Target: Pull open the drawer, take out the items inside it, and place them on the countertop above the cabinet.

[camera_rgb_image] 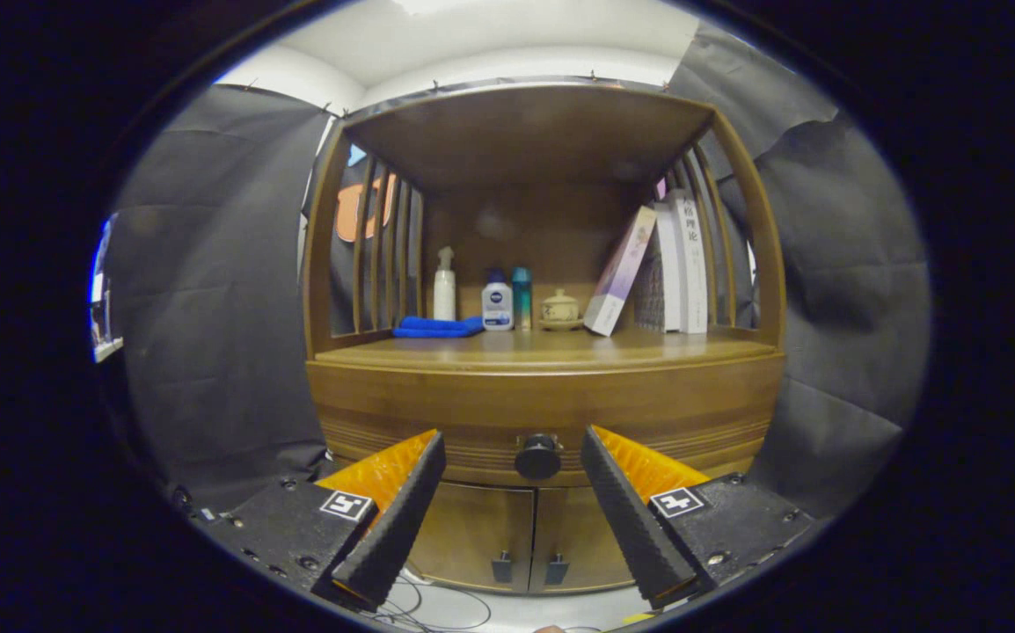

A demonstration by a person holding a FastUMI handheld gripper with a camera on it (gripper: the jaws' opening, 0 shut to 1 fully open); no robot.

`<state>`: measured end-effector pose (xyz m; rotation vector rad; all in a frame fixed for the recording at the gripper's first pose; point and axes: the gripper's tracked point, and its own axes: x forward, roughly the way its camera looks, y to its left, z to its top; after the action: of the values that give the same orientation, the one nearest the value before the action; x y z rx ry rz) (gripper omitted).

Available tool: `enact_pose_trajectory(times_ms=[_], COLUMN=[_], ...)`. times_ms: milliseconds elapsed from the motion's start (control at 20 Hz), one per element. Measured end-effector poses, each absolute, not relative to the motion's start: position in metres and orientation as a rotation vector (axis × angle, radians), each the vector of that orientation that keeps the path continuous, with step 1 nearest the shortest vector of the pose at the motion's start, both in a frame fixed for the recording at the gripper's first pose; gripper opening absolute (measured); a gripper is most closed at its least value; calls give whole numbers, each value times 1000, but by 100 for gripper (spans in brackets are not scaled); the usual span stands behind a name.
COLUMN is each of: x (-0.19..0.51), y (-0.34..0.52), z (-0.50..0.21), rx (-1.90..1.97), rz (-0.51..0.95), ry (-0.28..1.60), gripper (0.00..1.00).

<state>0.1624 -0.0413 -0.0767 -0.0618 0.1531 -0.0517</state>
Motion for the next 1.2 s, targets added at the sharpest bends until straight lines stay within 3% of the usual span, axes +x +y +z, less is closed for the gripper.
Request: enact_pose_trajectory(times_ms=[300, 700, 1200], x=[207, 232, 220], y=[-67, -73, -72], z=[-108, -122, -122], rx=[-100, -101, -69], rz=[-111, -142, -131], ry=[200, 219, 257], gripper=[90, 52, 38])
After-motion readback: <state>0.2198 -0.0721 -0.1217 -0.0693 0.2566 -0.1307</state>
